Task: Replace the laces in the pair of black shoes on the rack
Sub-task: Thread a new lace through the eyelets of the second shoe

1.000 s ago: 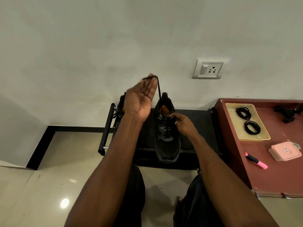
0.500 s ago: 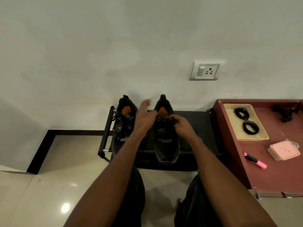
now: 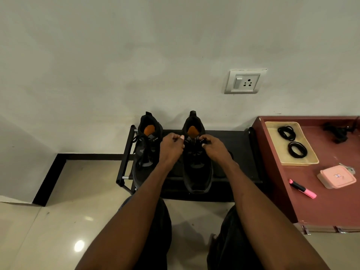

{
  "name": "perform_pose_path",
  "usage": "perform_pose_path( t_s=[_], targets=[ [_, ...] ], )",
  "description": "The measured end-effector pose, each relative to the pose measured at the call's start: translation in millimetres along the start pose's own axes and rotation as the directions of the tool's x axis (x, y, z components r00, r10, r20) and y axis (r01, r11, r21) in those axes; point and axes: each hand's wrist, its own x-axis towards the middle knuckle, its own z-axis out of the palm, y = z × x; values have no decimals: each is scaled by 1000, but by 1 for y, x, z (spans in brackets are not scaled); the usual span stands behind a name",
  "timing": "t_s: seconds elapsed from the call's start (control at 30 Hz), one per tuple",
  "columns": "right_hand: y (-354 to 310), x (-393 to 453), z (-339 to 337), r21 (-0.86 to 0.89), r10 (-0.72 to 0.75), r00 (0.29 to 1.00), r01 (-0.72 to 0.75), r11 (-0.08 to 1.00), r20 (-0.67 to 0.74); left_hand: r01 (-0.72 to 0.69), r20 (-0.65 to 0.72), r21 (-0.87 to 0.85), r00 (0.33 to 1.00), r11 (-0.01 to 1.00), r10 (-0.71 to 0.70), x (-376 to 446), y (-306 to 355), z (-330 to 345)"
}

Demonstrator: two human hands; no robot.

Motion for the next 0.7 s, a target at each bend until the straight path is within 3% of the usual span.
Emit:
perform_pose_path(
  t_s=[0.13,0.2,0.33,0.47,0.7],
  targets=[
    [-4,-6,4,-89,-41,998,46,995,52,-179,-241,-196,962,964,129,0,45,-14],
    [-5,-8,6,-142,-6,993,23,990,121,-272,-295,-268,936,924,190,1,70,-19],
    [-12,-11,27,-345,31,963,66,936,269,-379,-245,-242,914,893,322,0,92,-20],
    [-17,-12,42,-432,-1,985,77,899,173,-380,-247,-268,915,885,318,2,92,-27],
    [-22,-9,44,-437,42,986,33,899,160,-423,-300,-396,898,815,321,3,86,-44]
  ],
)
